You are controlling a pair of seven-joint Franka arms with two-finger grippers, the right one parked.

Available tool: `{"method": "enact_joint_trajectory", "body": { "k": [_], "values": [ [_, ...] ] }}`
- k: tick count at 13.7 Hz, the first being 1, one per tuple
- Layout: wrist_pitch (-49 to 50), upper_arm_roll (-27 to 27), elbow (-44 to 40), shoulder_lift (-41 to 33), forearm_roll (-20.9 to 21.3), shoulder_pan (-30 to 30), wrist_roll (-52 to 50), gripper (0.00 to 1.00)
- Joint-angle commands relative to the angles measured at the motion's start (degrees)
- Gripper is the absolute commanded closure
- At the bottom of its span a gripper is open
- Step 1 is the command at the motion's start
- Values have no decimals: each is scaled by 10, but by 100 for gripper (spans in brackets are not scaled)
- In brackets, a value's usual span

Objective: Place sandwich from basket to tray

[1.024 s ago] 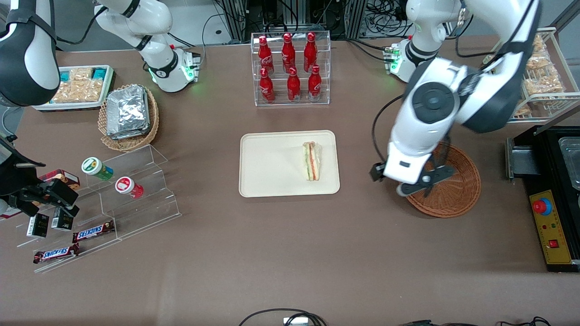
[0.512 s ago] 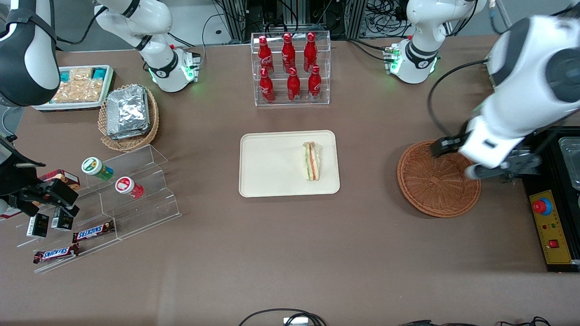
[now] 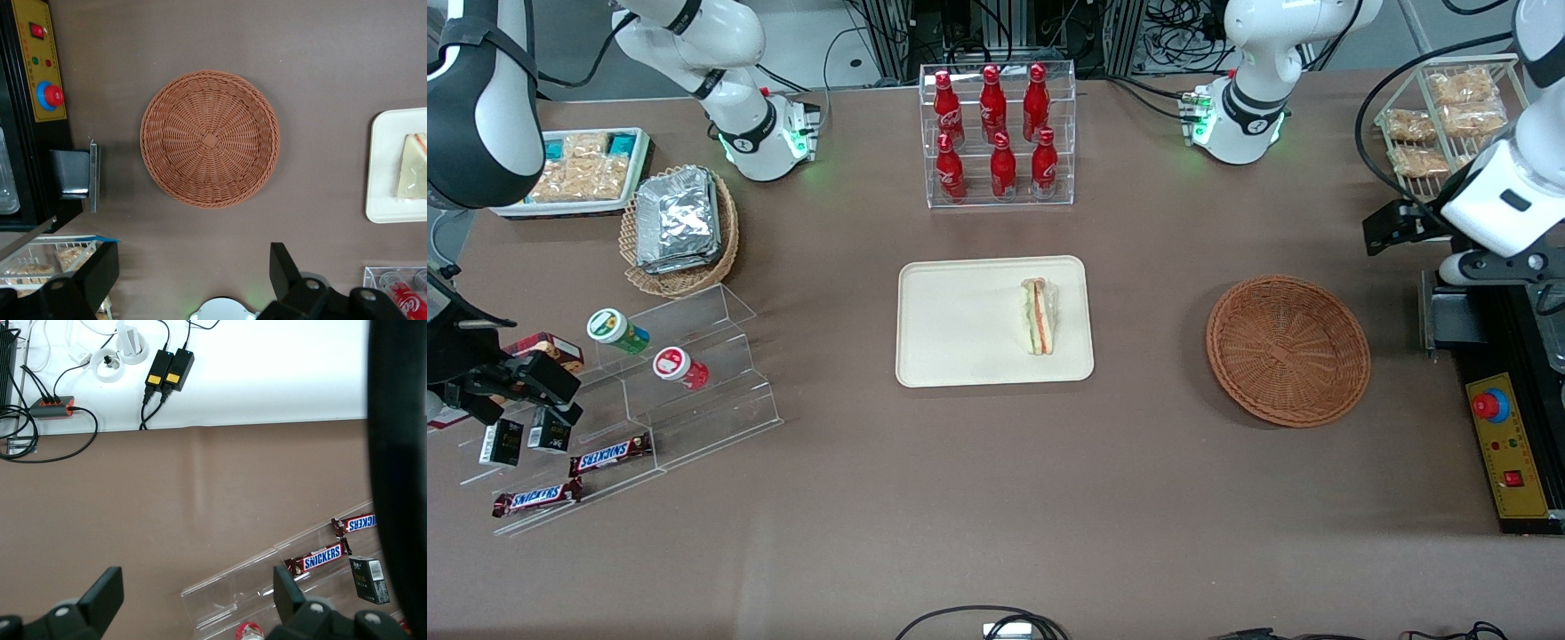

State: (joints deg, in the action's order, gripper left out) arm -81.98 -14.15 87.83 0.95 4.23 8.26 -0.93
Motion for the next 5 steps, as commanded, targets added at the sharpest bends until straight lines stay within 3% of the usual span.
{"method": "enact_joint_trajectory", "body": {
  "k": [1, 5],
  "values": [
    [7, 11, 6, -11, -8, -11, 45, 0],
    [0, 11, 7, -11, -10, -10, 80, 0]
  ]
}}
